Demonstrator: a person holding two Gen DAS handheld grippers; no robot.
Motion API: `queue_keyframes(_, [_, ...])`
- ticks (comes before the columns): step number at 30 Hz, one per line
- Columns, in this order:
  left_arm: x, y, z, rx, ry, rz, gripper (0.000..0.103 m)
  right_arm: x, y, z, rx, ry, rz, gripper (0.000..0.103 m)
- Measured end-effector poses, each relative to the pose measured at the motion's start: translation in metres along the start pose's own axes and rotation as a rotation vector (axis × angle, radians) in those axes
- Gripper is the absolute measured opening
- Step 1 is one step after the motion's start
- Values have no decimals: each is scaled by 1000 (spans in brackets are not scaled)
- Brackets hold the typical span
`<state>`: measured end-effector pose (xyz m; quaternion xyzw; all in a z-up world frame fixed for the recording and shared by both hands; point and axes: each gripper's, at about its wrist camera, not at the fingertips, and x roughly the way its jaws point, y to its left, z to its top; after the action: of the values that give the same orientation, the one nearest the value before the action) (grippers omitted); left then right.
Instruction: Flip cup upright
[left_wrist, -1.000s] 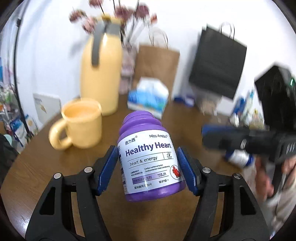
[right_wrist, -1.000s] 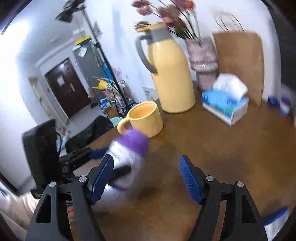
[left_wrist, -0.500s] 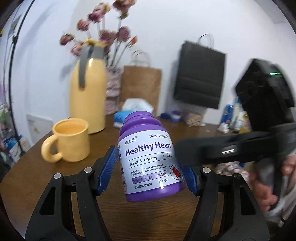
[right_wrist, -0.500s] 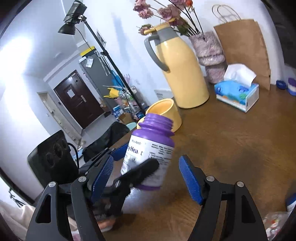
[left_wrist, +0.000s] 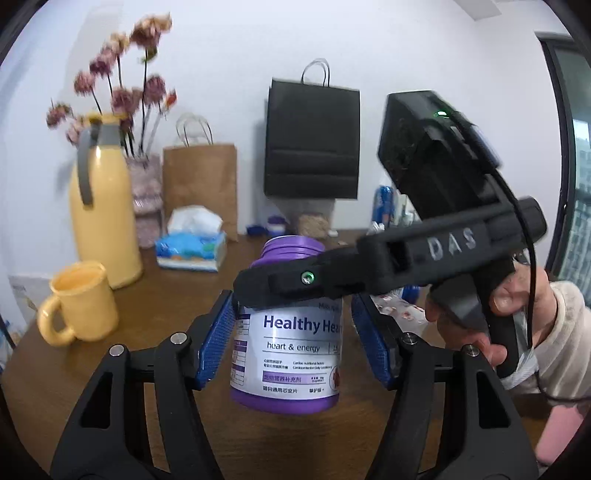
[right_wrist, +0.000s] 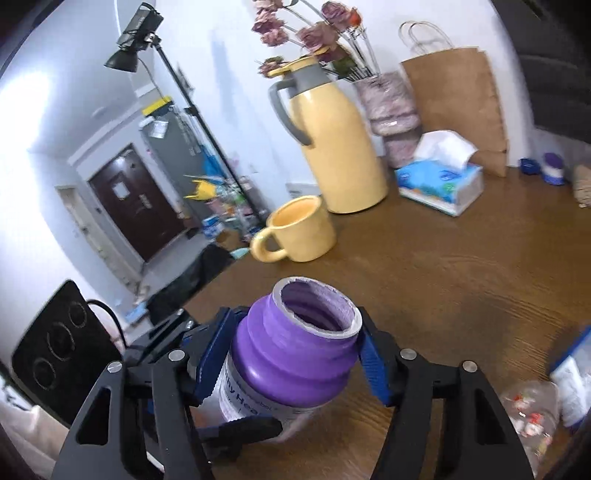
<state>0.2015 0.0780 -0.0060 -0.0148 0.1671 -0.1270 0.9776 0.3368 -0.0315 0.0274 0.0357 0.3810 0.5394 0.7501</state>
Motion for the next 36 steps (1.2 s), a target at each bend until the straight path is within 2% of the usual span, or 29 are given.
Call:
queue_keyframes(2, [11, 3, -3, -30, 64, -14, 62, -2, 1, -5, -18, -11, -50, 68])
queue_keyframes(4, [18, 5, -3, -45, 111, -33, 63, -7, 7, -7, -88, -33, -163, 68])
queue_keyframes(6, [21, 5, -1, -22, 114, -27, 64, -7, 15, -6, -182, -36, -279, 68])
queue_keyframes(7, [25, 3, 1, 6, 114, -35, 67, -4, 18, -6, -208, -23, -294, 68])
queue_keyframes(9, [43, 1, 3, 29, 137, -59, 67, 2, 20, -8, -237, 9, -290, 68])
queue_keyframes(10, [53, 2, 2, 18, 150, -54, 61, 6, 18, -9, -227, 11, -276, 68])
queue_keyframes(12, [64, 5, -3, -20, 168, -67, 61, 8, 12, -9, -202, 4, -302, 68])
queue_keyframes(16, [79, 14, -10, -110, 178, -82, 61, 1, 0, -8, -138, -13, -265, 69])
queue_keyframes(18, [76, 11, -9, -100, 151, -75, 61, -3, -8, -8, -104, -11, -242, 69])
queue_keyframes(21, [79, 4, -7, -56, 168, -51, 61, -5, -18, -9, -53, -5, -225, 67])
queue_keyframes(22, [83, 3, -8, -52, 198, -24, 61, -3, -20, -11, -47, -3, -225, 59])
queue_keyframes(25, [90, 4, -12, -63, 258, -21, 62, 5, -15, -19, -91, 11, -268, 59])
queue_keyframes(27, [88, 9, -14, -85, 271, -28, 67, 7, -10, -23, -124, 4, -327, 59])
queue_keyframes(28, [87, 12, -14, -100, 277, -23, 76, 7, -10, -23, -129, -6, -352, 59])
queue_keyframes(29, [85, 14, -14, -110, 274, -17, 78, 6, -11, -24, -128, -17, -366, 59])
queue_keyframes(33, [82, 18, -14, -123, 283, 7, 81, 7, -16, -20, -101, -22, -361, 59])
queue_keyframes(35, [82, 17, -13, -127, 285, 51, 92, 7, -14, -19, -96, -10, -370, 60])
queue_keyframes(36, [82, 17, -14, -127, 277, 63, 92, 7, -14, -19, -91, -6, -373, 60])
